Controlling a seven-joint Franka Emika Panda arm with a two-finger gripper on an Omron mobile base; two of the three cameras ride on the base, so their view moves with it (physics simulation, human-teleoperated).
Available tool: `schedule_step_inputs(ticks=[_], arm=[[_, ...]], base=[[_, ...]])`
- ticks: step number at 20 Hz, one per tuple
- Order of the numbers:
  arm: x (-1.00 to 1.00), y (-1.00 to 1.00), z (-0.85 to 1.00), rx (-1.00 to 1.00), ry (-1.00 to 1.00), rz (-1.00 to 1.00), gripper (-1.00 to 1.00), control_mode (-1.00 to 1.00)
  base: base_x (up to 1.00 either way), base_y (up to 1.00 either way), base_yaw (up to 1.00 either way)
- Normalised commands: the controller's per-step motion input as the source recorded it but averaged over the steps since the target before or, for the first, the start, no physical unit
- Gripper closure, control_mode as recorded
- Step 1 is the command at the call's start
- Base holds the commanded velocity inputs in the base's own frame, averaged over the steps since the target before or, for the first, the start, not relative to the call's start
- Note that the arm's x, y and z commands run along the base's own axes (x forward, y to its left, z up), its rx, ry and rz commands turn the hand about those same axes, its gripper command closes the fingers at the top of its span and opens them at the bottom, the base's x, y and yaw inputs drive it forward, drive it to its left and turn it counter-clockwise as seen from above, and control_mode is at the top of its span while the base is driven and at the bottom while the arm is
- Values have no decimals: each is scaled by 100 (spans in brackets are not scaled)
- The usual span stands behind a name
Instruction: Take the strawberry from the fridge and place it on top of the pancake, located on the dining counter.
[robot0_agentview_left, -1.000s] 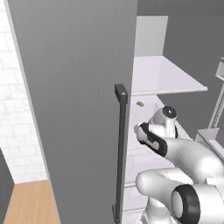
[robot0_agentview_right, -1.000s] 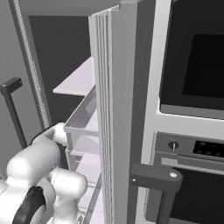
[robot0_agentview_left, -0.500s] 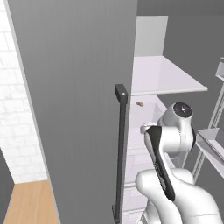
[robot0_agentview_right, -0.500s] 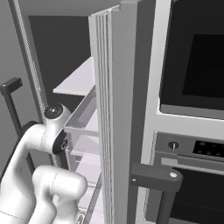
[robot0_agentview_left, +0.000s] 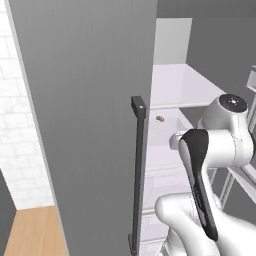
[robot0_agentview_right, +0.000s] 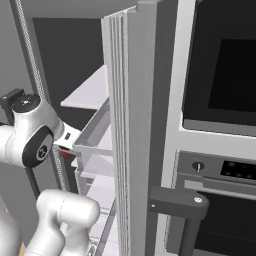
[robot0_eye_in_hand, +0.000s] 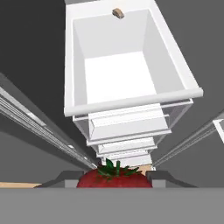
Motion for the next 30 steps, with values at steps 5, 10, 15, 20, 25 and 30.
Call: schedule_step_inputs(ticks=[5,10,15,20,25,30], arm=[[-53,21,50,0,-35,1,100,-100],[-60,9,13,0,-28,1,100,-100],[-54,11,7,3,-12,1,100,100],[0,0,0,0,0,0,100,100],[0,0,0,0,0,0,100,100],[0,0,0,0,0,0,100,100]], base=[[0,0,0],[0,0,0],[-40,15,0],[-100,38,0],[-92,18,-12],[-53,-4,-78]])
